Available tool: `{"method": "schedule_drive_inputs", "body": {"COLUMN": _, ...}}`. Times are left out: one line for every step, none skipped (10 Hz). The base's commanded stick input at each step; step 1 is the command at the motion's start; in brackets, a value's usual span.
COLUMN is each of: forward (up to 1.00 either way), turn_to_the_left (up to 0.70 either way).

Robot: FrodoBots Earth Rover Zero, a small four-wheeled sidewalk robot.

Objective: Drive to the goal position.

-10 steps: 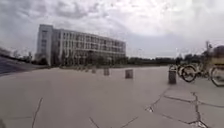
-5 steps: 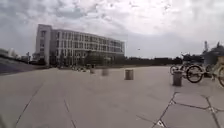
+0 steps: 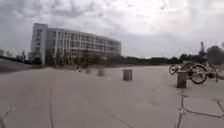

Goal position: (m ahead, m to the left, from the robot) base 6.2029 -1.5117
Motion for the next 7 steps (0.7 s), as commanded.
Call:
{"method": "schedule_drive_inputs", "body": {"forward": 0.7, "turn_to_the_left": -0.3}}
{"method": "schedule_drive_inputs", "body": {"forward": 0.7, "turn_to_the_left": -0.3}}
{"method": "schedule_drive_inputs", "body": {"forward": 0.7, "turn_to_the_left": -0.14}}
{"method": "schedule_drive_inputs", "body": {"forward": 0.7, "turn_to_the_left": 0.0}}
{"method": "schedule_drive_inputs", "body": {"forward": 0.7, "turn_to_the_left": 0.0}}
{"method": "schedule_drive_inputs", "body": {"forward": 0.7, "turn_to_the_left": 0.0}}
{"method": "schedule_drive_inputs", "body": {"forward": 0.7, "turn_to_the_left": 0.0}}
